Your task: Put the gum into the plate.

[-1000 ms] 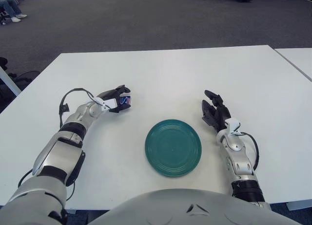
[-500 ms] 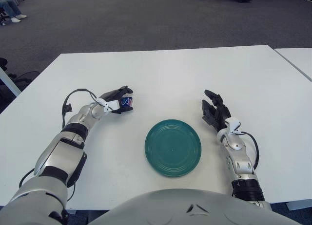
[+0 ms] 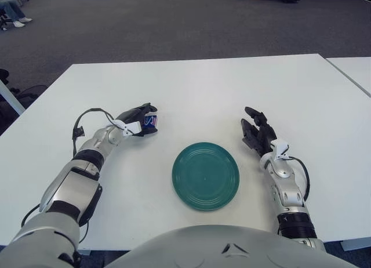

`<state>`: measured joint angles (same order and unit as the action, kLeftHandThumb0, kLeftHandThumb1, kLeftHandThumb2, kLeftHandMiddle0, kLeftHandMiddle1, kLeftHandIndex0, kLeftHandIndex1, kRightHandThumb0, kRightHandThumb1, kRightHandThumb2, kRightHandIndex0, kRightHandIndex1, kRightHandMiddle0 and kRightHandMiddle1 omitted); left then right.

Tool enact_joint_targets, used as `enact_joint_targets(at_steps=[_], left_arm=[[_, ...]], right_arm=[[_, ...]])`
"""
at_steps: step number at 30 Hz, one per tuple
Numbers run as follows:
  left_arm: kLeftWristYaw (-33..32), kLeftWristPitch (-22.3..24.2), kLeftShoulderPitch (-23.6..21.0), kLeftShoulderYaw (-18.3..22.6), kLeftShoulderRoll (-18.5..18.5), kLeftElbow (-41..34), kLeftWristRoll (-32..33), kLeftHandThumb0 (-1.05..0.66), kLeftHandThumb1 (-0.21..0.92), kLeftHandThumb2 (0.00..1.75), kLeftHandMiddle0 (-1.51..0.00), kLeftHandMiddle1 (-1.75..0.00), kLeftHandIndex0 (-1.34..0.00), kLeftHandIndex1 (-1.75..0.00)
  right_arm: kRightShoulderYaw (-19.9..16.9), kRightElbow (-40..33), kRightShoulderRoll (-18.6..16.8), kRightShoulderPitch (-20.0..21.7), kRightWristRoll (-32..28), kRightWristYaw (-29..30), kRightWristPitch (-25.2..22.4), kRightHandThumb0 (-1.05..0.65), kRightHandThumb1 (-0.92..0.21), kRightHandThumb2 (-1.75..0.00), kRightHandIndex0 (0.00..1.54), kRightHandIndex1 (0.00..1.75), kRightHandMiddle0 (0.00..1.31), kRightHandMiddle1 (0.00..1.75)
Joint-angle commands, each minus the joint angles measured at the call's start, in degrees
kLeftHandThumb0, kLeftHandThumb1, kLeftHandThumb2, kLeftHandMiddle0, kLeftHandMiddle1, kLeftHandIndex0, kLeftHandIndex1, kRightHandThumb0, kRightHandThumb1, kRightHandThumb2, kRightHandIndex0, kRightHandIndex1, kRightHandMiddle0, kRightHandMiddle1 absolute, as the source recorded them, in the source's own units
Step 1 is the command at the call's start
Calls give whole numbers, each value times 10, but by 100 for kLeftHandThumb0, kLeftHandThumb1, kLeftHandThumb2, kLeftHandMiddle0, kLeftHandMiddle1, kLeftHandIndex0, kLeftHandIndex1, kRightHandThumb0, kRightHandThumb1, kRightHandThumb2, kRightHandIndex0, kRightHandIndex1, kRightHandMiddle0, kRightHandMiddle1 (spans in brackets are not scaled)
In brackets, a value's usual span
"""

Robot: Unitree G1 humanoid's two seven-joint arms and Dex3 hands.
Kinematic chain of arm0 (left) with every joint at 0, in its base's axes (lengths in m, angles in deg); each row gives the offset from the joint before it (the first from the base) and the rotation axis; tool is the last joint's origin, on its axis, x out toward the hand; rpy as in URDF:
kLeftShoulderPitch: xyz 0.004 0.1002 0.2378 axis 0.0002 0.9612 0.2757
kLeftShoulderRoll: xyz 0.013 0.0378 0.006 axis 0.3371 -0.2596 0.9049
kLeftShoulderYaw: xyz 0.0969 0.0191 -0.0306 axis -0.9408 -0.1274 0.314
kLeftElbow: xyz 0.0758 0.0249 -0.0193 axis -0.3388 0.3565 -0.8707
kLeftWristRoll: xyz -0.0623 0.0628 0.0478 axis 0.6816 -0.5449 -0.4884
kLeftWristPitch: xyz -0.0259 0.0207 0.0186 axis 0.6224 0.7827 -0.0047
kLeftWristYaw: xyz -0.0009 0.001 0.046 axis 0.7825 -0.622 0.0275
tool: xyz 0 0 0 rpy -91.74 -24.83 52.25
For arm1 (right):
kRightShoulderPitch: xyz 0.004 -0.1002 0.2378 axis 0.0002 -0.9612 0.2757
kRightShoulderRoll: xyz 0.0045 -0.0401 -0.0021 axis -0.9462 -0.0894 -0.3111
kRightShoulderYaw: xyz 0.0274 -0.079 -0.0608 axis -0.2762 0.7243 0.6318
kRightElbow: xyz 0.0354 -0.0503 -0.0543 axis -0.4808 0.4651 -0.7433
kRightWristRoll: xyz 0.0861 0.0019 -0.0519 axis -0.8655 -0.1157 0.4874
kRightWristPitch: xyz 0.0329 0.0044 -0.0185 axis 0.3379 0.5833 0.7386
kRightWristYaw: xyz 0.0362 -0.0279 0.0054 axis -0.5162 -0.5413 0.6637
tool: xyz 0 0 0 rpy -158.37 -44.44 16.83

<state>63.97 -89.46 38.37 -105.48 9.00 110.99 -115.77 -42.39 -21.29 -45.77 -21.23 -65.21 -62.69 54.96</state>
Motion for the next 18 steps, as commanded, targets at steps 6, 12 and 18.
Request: enact_joint_targets(at_steps=[6, 12, 18], left_arm=[[-36, 3, 34, -20, 10, 39, -27, -49, 61, 62, -43, -3, -20, -120], [-45, 5, 47, -30, 7, 47, -34, -35, 43, 86, -46, -7, -22, -128], [-58, 8, 74, -48, 5, 60, -48, -16, 32, 105, -31, -46, -23, -131]], right_arm=[[-12, 35, 9, 2, -7, -4, -16, -57, -92, -73, 28, 0, 0, 51], [-18, 43, 11, 6, -9, -5, -11, -56, -92, -72, 28, 0, 0, 51], [-24, 49, 15, 7, -7, -2, -5, -55, -92, -72, 28, 0, 0, 52]])
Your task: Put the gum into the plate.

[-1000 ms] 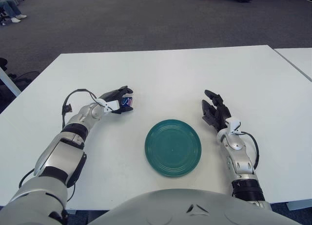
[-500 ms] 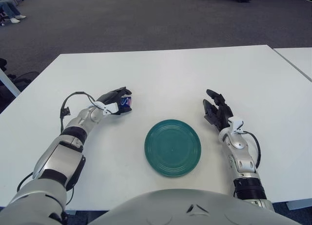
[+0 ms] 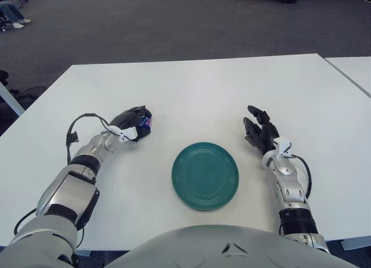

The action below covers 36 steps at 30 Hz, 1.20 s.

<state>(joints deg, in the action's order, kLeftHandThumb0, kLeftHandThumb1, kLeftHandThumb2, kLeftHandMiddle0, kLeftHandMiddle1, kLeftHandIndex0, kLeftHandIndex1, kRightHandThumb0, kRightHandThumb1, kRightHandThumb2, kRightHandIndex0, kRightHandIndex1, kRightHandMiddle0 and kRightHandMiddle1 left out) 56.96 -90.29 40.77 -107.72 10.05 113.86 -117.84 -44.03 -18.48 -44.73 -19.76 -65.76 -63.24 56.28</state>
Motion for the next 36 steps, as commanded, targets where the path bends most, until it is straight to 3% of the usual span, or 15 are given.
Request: enact_joint_targets(at_steps=[1, 12, 14, 17, 20, 28, 36], left_arm=[[11, 17, 52, -29, -6, 34, -28, -11, 29, 110, -28, -58, -23, -132], [49, 54, 51, -52, -7, 61, -33, 6, 27, 127, -23, -126, -28, -147], [56, 61, 48, -56, -7, 69, -36, 24, 52, 95, -34, -147, -30, -153], [63, 68, 46, -60, -9, 75, -36, 8, 47, 104, -48, -156, -38, -161], [72, 78, 47, -56, -12, 81, -26, 3, 39, 115, -54, -156, -44, -169], [62, 101, 52, -31, -16, 86, 6, 0, 17, 136, -78, -138, -62, -174], [32, 91, 37, 1, 10, 72, 35, 0, 14, 139, -84, -136, -62, -175]], right_arm=[[-8, 21, 5, -8, -1, 4, -18, -55, -92, -72, 28, 0, 0, 52], [-17, 16, 13, -13, -9, -3, -13, -55, -92, -74, 29, 1, 0, 55], [-18, 14, 14, -14, -11, -4, -14, -54, -92, -74, 30, 1, 0, 56], [-20, 15, 17, -12, -14, -6, -15, -54, -92, -74, 31, 2, 0, 55], [-23, 15, 16, -12, -18, -6, -16, -53, -92, -74, 32, 2, 0, 55], [-28, 23, 16, -5, -24, -9, -13, -52, -92, -75, 32, 1, 0, 54], [-27, 36, 13, 4, -29, -16, -5, -51, -92, -78, 31, 1, 0, 55]])
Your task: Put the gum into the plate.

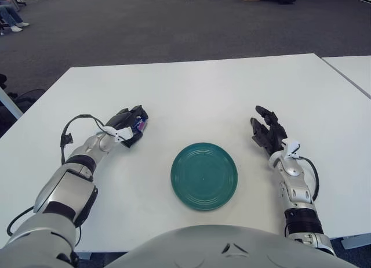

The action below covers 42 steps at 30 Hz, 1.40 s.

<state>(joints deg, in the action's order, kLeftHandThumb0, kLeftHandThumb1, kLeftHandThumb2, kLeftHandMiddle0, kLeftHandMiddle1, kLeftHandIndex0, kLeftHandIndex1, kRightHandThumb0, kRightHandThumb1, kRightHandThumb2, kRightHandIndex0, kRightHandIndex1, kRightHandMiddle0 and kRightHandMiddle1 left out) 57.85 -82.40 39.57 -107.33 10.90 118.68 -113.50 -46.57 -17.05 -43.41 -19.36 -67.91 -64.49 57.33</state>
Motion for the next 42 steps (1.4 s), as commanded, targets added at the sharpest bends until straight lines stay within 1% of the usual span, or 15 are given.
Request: enact_joint_targets(at_steps=[1, 4, 7, 11, 17, 22, 24, 27, 29, 36, 39, 42], left_arm=[[16, 4, 44, 4, 8, 18, -3, 0, 14, 139, -84, -136, -62, -175], [4, -9, 37, 17, 18, 7, 5, 0, 14, 140, -84, -137, -60, -175], [-10, -30, 27, 36, 35, -14, 16, 0, 15, 141, -84, -141, -58, -175], [-12, -49, 23, 51, 51, -36, 22, 0, 15, 142, -83, -145, -56, -175], [-34, -94, 29, 69, 81, -81, 18, 0, 14, 145, -80, -152, -57, -175], [-46, -116, 31, 81, 103, -135, 11, 0, 13, 147, -77, -157, -57, -175], [-44, -115, 37, 89, 105, -163, 14, 0, 13, 148, -77, -158, -57, -175], [-29, -95, 66, 109, 111, -257, 24, 0, 13, 149, -76, -161, -57, -175], [-21, -83, 82, 119, 113, -298, 27, 0, 13, 150, -75, -164, -57, -175], [10, -37, 126, 145, 112, -410, 34, 0, 11, 154, -75, -166, -59, -175], [19, -22, 142, 148, 103, -461, 29, 0, 10, 154, -75, -166, -60, -175], [26, -10, 151, 148, 97, -492, 22, 0, 10, 153, -76, -164, -61, -175]], right_arm=[[-1, 23, 0, 1, -7, -4, -14, -51, -92, -78, 31, 0, 0, 55], [1, 28, -1, 5, -5, -5, -13, -52, -92, -79, 31, 0, 0, 55], [3, 31, -4, 8, -5, -4, -12, -52, -92, -79, 31, 0, 0, 55], [6, 36, -8, 12, -5, -3, -13, -52, -92, -79, 30, 0, 0, 55], [12, 35, -15, 15, -4, -2, -14, -51, -92, -79, 30, 0, 0, 55], [16, 35, -20, 16, -3, -1, -14, -51, -92, -79, 31, 1, 0, 55], [17, 34, -22, 17, -3, -1, -14, -51, -92, -79, 32, 1, 0, 55], [20, 30, -24, 15, -5, -3, -16, -51, -92, -80, 32, 1, 0, 55], [21, 29, -25, 15, -5, -3, -16, -51, -92, -80, 32, 1, 0, 55], [22, 33, -30, 14, -7, -3, -15, -51, -92, -80, 32, 1, 0, 55], [23, 32, -31, 14, -7, -2, -17, -50, -92, -79, 33, 1, 0, 55], [25, 31, -32, 13, -6, -2, -17, -50, -92, -78, 33, 1, 0, 55]])
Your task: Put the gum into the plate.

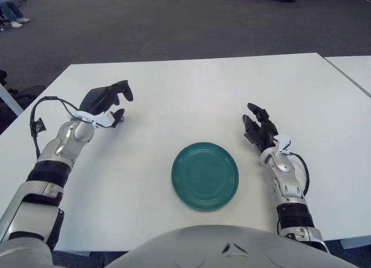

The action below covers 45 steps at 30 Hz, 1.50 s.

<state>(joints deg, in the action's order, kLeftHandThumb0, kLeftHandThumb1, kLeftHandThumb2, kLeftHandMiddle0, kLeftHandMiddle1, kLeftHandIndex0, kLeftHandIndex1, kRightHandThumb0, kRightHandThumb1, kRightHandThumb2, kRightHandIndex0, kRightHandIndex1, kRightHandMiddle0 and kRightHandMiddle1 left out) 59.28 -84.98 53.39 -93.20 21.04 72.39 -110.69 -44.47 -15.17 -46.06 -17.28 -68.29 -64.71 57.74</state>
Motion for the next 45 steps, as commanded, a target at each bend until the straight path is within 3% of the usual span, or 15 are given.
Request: enact_joint_targets(at_steps=[1, 8, 15, 23, 35, 38, 39, 40, 41, 42, 43, 45], left_arm=[[15, 22, 16, 5, -7, -41, -10, 0, 10, 153, -76, -163, -61, -175], [43, 69, 33, 2, -22, -114, -29, 0, 10, 150, -82, -153, -59, -175], [71, 106, 49, 2, -25, -201, -59, 0, 11, 150, -83, -156, -56, -175], [100, 121, 58, 12, -23, -248, -59, 0, 12, 150, -81, -159, -54, -175], [119, 146, 44, 30, -27, -227, -44, 0, 6, 155, -86, -155, -60, -175], [99, 142, 14, 20, -23, -144, -64, 0, 4, 160, -81, -165, -64, -175], [90, 136, 2, 16, -20, -113, -72, 0, 24, 137, -64, -167, -52, -173], [78, 135, -1, 14, -18, -98, -81, 0, 32, 128, -57, -168, -47, -172], [70, 133, -2, 14, -17, -89, -87, 0, 54, 98, -45, -162, -38, -172], [61, 134, -2, 14, -15, -84, -95, 0, 61, 87, -41, -160, -35, -171], [54, 132, -3, 13, -14, -79, -101, -13, 72, 71, -33, -143, -32, -169], [40, 131, -7, 11, -11, -67, -114, -24, 82, 57, -28, -126, -30, -167]], right_arm=[[6, 12, -5, -8, -1, 1, -22, -50, -92, -78, 33, 1, 0, 55], [11, 6, -3, -12, 2, 0, -22, -51, -92, -79, 33, 1, 0, 55], [17, 0, -2, -16, 3, 0, -24, -51, -92, -80, 33, 0, 0, 55], [18, 3, -1, -15, 7, 5, -28, -51, -92, -81, 31, 0, 0, 55], [14, 12, -2, -12, 2, 1, -22, -51, -92, -81, 32, 1, 0, 54], [13, 13, -1, -12, 1, 0, -22, -51, -92, -81, 33, 1, 0, 54], [12, 14, -1, -12, 1, 0, -22, -51, -92, -81, 33, 1, 0, 54], [12, 13, -1, -12, 1, 0, -22, -51, -92, -81, 33, 1, 0, 54], [12, 13, -1, -12, 0, 0, -23, -51, -92, -81, 33, 1, 0, 54], [12, 13, 0, -12, 0, 0, -23, -51, -92, -81, 32, 1, 0, 54], [11, 13, 0, -12, 0, 0, -23, -51, -92, -81, 32, 1, 0, 54], [11, 13, 0, -12, 0, 0, -23, -51, -92, -81, 32, 0, 0, 54]])
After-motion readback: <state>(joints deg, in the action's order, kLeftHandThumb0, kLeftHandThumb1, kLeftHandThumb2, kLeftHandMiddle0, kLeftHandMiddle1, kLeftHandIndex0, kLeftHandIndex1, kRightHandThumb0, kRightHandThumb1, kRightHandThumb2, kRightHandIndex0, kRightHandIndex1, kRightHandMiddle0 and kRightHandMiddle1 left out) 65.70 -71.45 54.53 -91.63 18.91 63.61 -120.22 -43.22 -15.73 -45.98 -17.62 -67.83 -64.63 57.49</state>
